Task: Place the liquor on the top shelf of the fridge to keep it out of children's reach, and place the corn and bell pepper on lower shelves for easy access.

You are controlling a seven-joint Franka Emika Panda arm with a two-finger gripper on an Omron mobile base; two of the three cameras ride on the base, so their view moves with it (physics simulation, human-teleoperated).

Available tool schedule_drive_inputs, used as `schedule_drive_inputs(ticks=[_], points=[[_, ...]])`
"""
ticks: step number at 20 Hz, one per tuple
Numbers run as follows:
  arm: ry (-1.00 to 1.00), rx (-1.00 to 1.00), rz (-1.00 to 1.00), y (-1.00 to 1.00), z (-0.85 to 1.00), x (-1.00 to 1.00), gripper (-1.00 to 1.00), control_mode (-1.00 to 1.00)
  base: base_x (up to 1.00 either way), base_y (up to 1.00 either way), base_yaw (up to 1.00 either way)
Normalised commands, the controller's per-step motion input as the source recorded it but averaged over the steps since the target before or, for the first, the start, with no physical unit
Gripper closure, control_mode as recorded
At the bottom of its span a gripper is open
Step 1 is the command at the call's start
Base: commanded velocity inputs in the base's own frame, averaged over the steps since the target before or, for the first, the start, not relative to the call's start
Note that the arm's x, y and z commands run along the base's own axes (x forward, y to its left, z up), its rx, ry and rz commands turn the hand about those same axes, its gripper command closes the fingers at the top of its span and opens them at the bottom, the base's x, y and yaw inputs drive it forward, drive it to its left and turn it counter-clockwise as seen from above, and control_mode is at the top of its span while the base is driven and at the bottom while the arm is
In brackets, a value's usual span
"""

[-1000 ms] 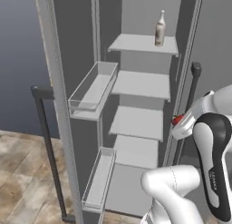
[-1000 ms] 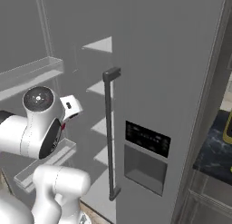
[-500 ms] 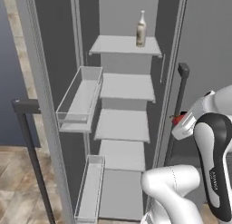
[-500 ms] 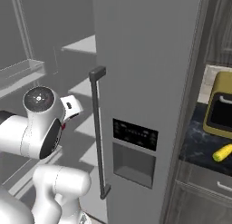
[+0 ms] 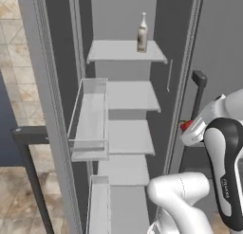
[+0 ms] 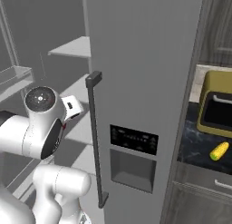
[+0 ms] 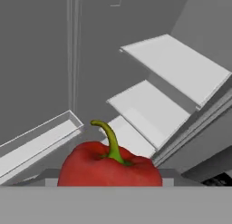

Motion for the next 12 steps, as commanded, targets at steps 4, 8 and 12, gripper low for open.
schedule_drive_inputs(ticks=[4,8,12], points=[[0.0,0.0,0.0,0.0,0.0,0.0,1.0,1.0,0.41,0.49,-0.22],[0.0,0.0,0.0,0.0,0.0,0.0,1.0,1.0,0.52,0.38,-0.22],[0.0,0.0,0.0,0.0,0.0,0.0,1.0,1.0,0.63,0.21,-0.21]])
